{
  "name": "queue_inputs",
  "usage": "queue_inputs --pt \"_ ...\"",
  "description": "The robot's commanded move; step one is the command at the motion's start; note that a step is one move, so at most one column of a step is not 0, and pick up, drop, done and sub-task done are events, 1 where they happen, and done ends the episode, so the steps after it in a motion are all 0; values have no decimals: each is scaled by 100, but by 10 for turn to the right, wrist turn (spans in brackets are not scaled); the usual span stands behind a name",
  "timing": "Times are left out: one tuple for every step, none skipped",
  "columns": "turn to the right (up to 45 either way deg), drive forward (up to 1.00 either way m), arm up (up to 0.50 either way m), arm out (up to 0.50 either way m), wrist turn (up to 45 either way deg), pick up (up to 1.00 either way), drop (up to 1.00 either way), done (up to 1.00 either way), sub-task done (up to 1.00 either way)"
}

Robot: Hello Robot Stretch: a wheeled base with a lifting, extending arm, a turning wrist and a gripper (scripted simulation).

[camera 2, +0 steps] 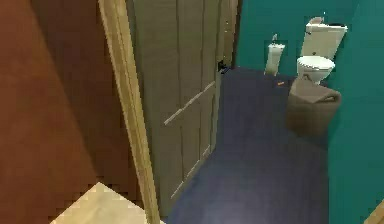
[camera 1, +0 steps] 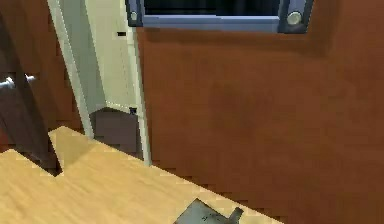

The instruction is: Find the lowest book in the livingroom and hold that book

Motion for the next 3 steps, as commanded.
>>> queue_inputs --pt "-450 0 0 0 0 0 0 0 0" --pt "-120 0 0 0 0 0 0 0 0" --pt "-30 0 0 0 0 0 0 0 0"
